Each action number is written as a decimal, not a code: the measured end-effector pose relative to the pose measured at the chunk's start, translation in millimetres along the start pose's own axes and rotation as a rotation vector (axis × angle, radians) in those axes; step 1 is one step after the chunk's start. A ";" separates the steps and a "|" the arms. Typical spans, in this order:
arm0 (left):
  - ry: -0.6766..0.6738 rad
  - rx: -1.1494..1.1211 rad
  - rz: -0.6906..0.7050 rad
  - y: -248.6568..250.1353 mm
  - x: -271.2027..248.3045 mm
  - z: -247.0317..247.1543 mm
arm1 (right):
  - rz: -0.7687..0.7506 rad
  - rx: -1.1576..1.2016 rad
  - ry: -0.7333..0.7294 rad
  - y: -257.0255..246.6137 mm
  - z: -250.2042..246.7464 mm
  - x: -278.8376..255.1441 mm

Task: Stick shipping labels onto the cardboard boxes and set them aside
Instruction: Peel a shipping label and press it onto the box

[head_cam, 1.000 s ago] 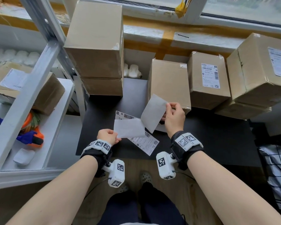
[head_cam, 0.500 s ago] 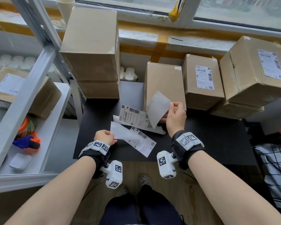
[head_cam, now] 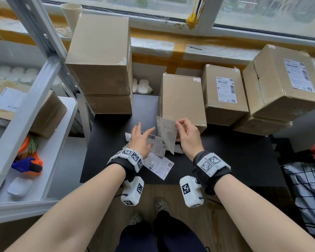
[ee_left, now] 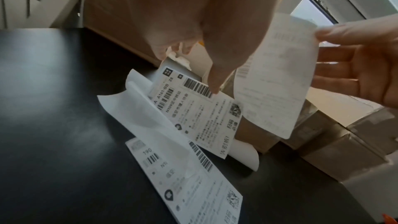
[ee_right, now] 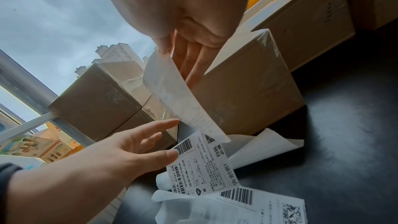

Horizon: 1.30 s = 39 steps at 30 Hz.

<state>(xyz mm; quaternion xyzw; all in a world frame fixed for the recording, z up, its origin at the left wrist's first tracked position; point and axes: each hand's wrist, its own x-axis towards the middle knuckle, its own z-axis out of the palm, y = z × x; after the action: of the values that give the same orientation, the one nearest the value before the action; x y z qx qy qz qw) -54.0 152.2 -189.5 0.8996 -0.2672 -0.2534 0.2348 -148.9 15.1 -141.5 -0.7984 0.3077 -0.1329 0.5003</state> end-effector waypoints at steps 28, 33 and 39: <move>0.191 -0.247 0.080 21.0 16.3 -32.6 | 0.072 0.127 0.156 -20.3 -13.7 17.9; 0.262 -0.383 0.219 50.3 4.4 -55.3 | 0.076 0.129 0.149 -26.8 -4.2 18.3; 0.263 -0.320 0.230 58.3 -14.4 -68.4 | 0.085 0.200 0.103 -45.1 6.1 12.0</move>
<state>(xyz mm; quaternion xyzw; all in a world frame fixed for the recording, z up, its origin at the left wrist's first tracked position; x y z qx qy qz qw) -45.8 136.9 -100.1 0.8398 -0.2914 -0.1449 0.4345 -120.2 26.0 -105.8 -0.7227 0.3518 -0.1824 0.5662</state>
